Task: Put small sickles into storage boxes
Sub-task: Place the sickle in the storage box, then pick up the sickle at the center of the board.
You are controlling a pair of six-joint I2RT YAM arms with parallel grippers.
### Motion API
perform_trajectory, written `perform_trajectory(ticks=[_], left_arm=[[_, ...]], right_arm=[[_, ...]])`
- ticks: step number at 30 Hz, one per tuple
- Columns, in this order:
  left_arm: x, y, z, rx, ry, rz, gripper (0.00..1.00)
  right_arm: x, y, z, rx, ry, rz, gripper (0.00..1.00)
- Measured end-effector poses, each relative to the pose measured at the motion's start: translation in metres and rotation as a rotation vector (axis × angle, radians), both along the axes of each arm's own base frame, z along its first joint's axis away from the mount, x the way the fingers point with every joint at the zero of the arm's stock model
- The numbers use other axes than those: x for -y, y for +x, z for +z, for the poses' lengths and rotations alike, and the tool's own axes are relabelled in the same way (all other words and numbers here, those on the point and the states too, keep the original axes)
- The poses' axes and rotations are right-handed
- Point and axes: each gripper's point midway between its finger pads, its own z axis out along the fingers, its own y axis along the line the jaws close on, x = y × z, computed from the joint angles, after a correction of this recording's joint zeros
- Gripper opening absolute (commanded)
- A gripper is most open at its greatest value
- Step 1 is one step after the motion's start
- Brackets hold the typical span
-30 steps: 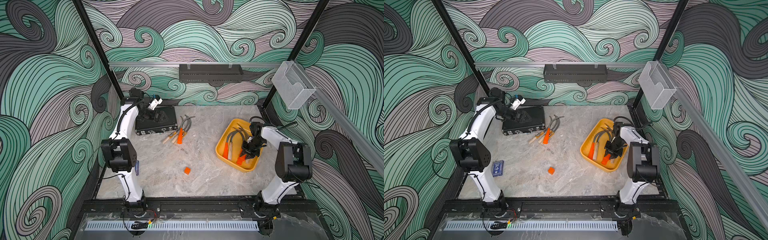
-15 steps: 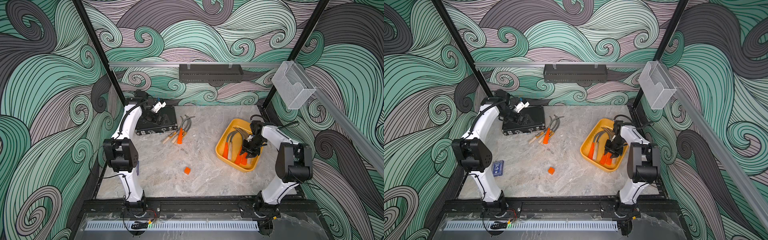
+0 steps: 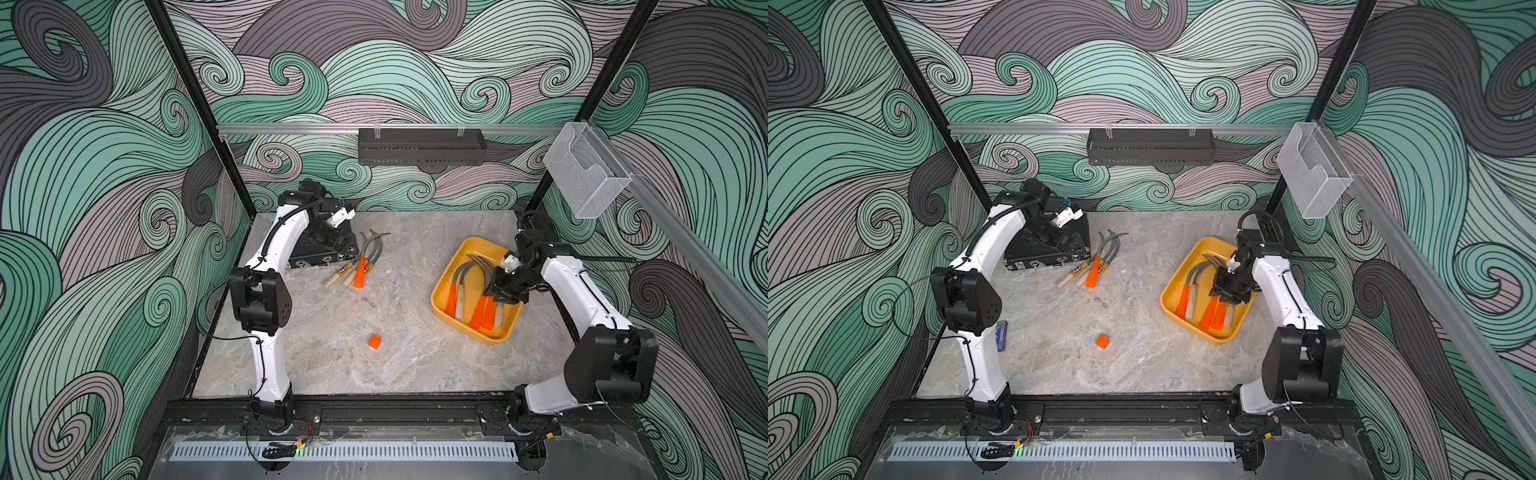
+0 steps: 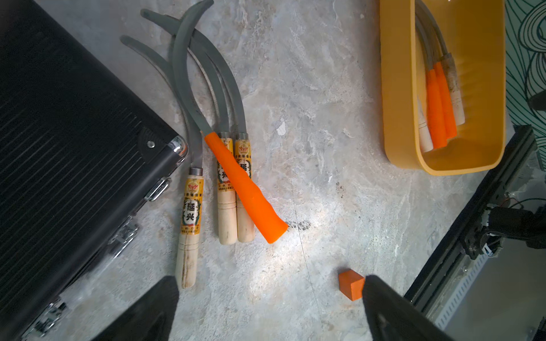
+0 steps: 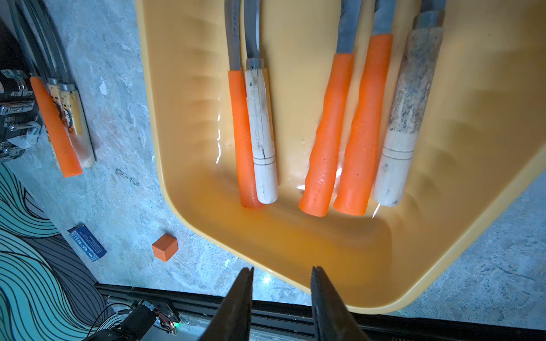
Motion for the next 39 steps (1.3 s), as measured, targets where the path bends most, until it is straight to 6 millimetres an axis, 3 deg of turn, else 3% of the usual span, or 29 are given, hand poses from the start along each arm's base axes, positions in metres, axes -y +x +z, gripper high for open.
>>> perform_trajectory(ticks=[13,20,39], left_arm=[[0.004,-0.001,-0.048,-0.108,0.159,0.067,0.92],[0.003,-0.002,-0.066,-0.156,0.198,0.108,0.87],[0.005,-0.012,-0.096,-0.223,0.320,0.117,0.85]], right_arm=[[-0.007,-0.020,-0.013,-0.062,0.041,-0.055,0.32],[-0.007,-0.020,-0.007,-0.054,0.040,-0.061,0.32],[-0.013,-0.009,0.002,-0.032,0.073,-0.013,0.31]])
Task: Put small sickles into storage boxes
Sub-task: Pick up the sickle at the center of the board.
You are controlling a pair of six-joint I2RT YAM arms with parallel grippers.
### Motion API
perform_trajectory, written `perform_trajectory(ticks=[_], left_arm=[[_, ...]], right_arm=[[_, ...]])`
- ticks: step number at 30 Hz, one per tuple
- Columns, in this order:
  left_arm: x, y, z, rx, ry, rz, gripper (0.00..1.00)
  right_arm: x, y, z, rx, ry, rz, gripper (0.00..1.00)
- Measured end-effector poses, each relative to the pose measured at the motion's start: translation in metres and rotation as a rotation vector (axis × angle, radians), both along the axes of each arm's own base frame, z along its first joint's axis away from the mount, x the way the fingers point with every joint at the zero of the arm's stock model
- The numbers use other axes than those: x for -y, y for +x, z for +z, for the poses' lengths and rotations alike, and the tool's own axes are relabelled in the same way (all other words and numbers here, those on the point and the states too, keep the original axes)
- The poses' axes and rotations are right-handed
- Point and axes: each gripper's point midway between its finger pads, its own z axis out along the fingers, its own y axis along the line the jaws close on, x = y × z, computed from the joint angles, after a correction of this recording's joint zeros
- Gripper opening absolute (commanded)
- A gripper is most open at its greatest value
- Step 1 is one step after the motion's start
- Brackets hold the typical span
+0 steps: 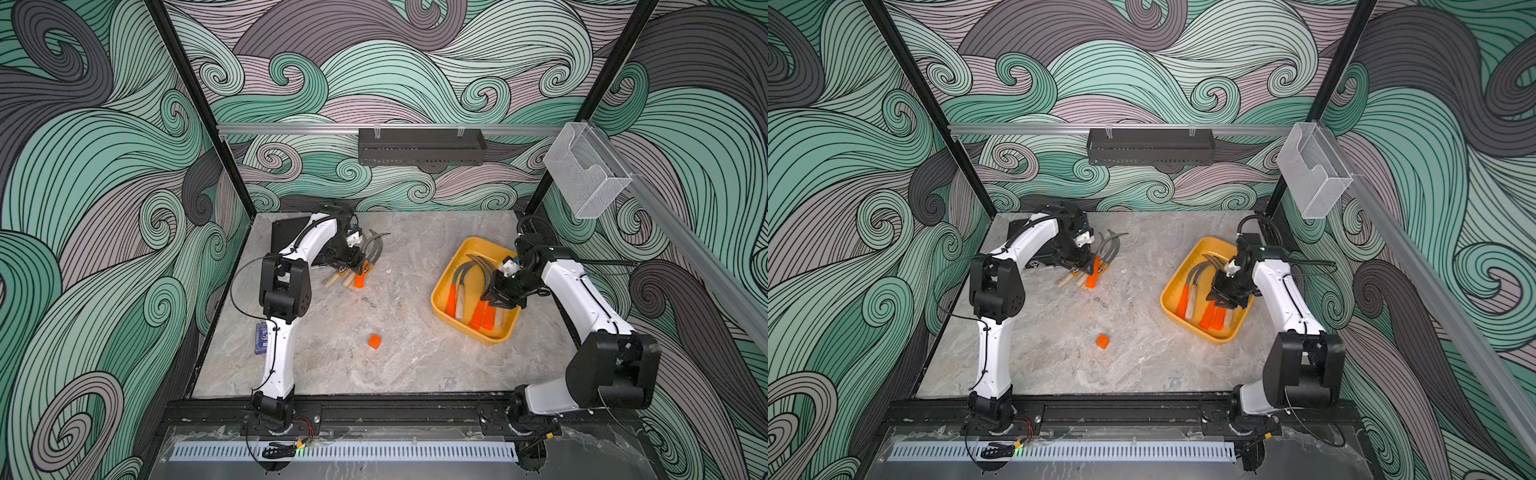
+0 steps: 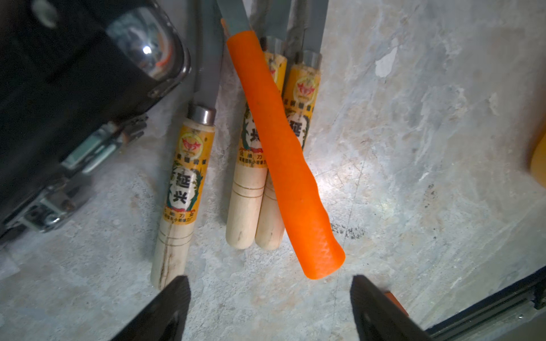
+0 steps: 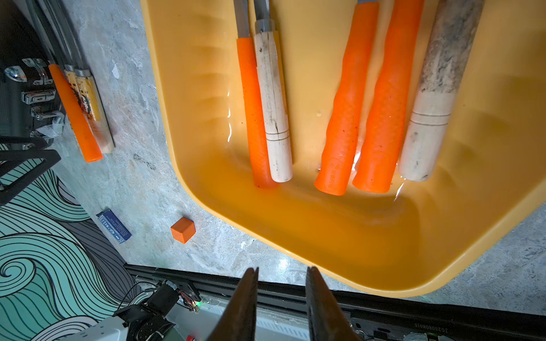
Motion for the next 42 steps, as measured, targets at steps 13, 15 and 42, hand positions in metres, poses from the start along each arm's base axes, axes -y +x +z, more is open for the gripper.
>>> perform_trajectory(ticks=[13,15,42], left_arm=[[0.010,0.006,0.006,0.018,0.002,-0.035,0.84],[0.011,0.009,0.009,0.032,-0.006,-0.044,0.85],[-0.123,0.061,0.129,0.434,-0.029,0.203,0.92]], right_arm=[[-0.003,-0.006,0.011,0.029,0.013,0.014,0.32],[-0.003,-0.006,0.012,0.027,0.014,0.011,0.33],[-0.194,0.079,0.070,0.201,0.106,0.302,0.42]])
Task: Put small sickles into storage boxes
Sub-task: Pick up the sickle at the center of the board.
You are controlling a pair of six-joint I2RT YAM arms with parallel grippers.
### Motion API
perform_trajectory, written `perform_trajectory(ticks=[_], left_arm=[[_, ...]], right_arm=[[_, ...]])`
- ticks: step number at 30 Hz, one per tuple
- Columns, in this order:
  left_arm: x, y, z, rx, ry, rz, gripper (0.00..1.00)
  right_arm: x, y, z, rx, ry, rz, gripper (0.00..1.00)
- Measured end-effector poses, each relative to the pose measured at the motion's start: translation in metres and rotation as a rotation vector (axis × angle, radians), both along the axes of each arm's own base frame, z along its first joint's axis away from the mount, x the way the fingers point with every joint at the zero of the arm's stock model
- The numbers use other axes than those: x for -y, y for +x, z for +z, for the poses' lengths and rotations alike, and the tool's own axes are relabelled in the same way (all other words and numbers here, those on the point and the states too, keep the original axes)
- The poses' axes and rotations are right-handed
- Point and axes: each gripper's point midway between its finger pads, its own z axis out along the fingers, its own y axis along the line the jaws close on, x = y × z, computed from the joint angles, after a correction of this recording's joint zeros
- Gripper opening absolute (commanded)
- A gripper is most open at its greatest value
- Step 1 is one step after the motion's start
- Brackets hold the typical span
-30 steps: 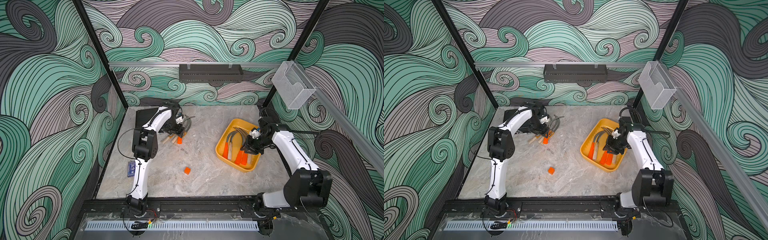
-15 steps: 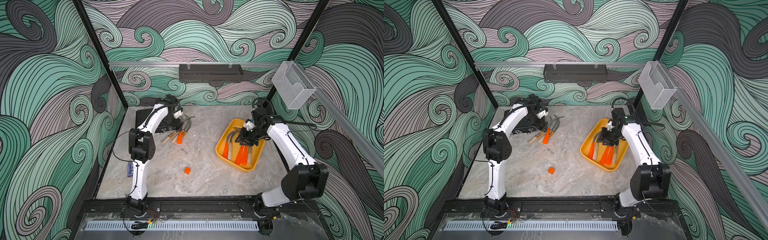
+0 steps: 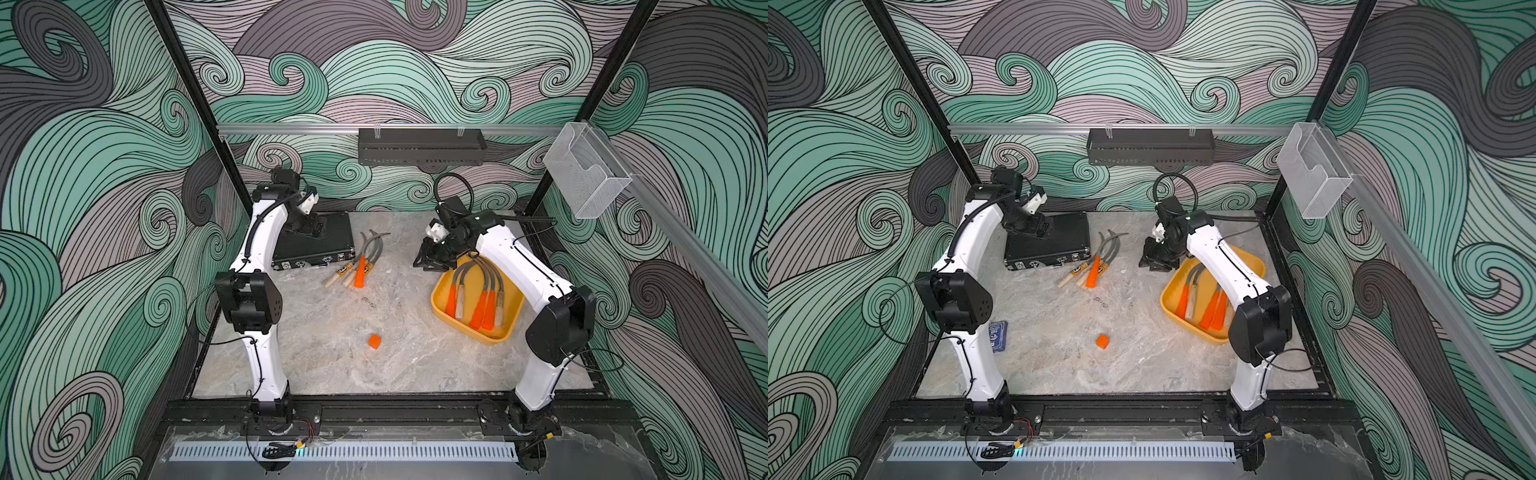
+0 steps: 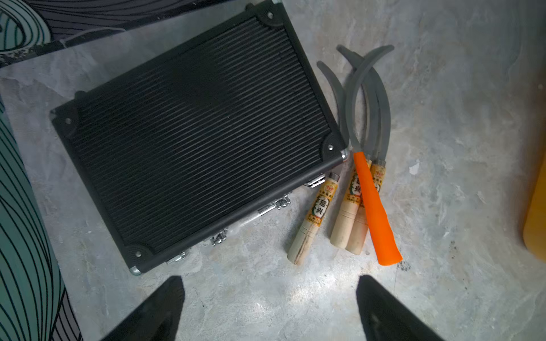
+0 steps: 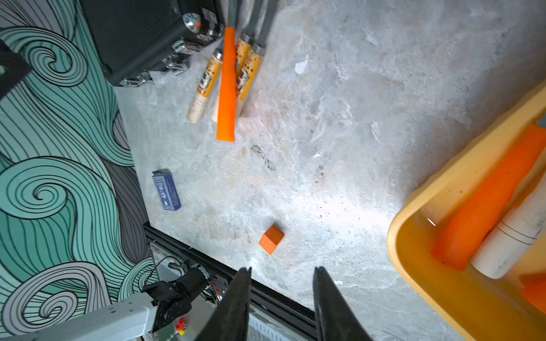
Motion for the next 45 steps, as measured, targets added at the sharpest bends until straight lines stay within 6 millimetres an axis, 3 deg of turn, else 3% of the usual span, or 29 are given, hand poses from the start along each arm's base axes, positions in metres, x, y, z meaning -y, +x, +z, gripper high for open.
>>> perform_trajectory(ticks=[6,9,21,25,32,39,45], left_arm=[[-0.003,-0.005,0.002,0.018,-0.029,0.023,0.93],[-0.002,-0.009,-0.001,0.014,-0.036,0.025,0.93],[-0.002,-0.004,0.000,0.036,-0.044,0.032,0.93],[-0.003,-0.003,0.000,0.039,-0.052,0.039,0.94],[-0.007,-0.003,0.001,0.040,-0.061,0.056,0.95],[-0.021,-0.002,0.001,0.038,-0.078,0.100,0.96],[-0.023,-0.002,0.002,0.039,-0.094,0.109,0.97]], right_arm=[[-0.031,-0.002,0.036,0.068,0.060,0.050,0.83],[-0.046,-0.011,0.035,0.035,0.089,0.076,0.99],[-0.063,-0.024,-0.012,-0.183,0.133,0.067,0.99],[-0.076,-0.027,-0.009,-0.186,0.120,0.124,0.94],[-0.094,-0.024,0.003,-0.126,0.071,0.265,0.75],[-0.079,-0.009,-0.020,-0.107,-0.099,0.278,0.75],[-0.074,0.021,-0.029,-0.026,-0.193,0.227,0.74]])
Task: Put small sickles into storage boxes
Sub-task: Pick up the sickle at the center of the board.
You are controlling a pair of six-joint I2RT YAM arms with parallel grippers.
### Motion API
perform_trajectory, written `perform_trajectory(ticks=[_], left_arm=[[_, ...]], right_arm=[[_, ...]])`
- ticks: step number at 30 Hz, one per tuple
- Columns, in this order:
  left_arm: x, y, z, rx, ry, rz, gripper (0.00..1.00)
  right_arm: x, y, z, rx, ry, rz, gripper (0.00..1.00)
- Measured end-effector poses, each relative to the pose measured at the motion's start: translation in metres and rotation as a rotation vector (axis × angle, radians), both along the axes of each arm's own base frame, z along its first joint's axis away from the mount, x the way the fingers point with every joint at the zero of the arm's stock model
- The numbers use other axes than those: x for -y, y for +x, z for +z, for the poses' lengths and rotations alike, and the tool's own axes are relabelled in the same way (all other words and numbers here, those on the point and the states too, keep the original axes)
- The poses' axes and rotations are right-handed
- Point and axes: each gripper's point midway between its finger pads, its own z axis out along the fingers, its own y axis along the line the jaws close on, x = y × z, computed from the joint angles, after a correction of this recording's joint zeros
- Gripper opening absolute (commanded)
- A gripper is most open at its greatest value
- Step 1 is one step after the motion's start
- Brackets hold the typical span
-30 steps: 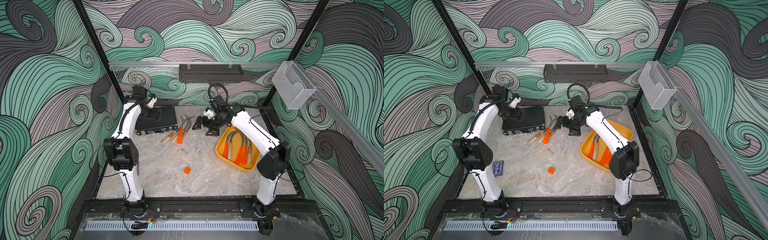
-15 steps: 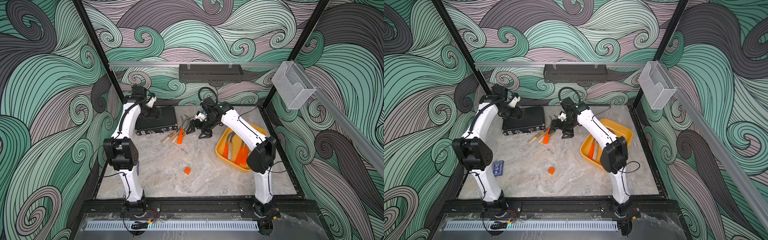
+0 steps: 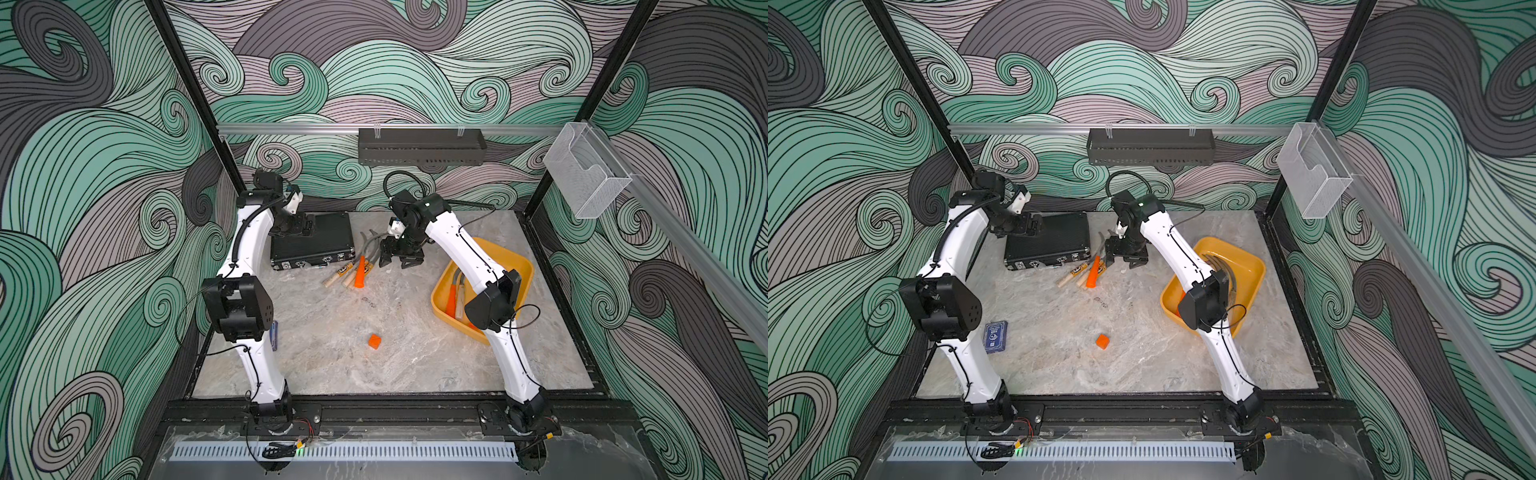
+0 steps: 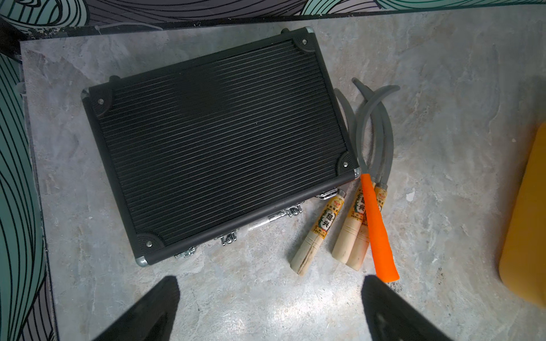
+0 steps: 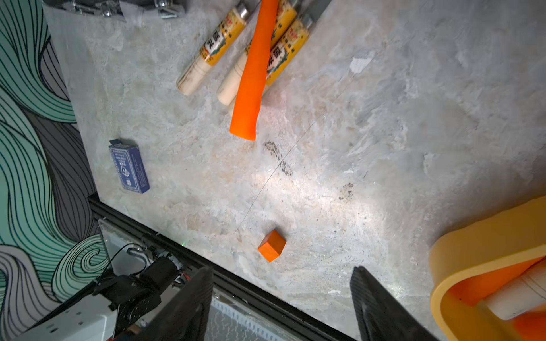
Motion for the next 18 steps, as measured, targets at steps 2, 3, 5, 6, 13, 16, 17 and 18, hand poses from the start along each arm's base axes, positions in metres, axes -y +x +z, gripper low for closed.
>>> perform_trajectory(ticks=[2,3,5,6,13,16,17,18], left_arm=[[0.001,0.000,0.000,0.000,-0.006,0.000,0.97],[0.001,0.000,0.000,0.000,-0.009,0.000,0.97],[0.002,-0.001,0.001,0.001,-0.017,0.002,0.97],[0.002,-0.002,0.002,0.000,-0.022,0.003,0.97],[0.005,-0.007,0.007,0.012,-0.067,-0.003,0.97],[0.008,-0.008,0.005,0.010,-0.080,-0.020,0.96],[0.010,-0.009,0.004,0.007,-0.089,-0.029,0.96],[0.012,-0.010,0.004,0.005,-0.097,-0.040,0.96]], right_arm=[[-0.002,0.011,-0.003,0.029,-0.005,-0.010,0.72],[-0.003,0.015,-0.005,0.038,-0.006,-0.014,0.72],[-0.006,0.022,-0.012,0.048,-0.009,-0.019,0.71],[-0.006,0.024,-0.016,0.051,-0.012,-0.020,0.71],[-0.013,0.038,-0.036,0.082,-0.018,0.003,0.71],[-0.015,0.040,-0.042,0.087,-0.017,0.010,0.70],[-0.015,0.041,-0.042,0.090,-0.015,0.010,0.70],[-0.016,0.042,-0.041,0.095,-0.014,0.009,0.69]])
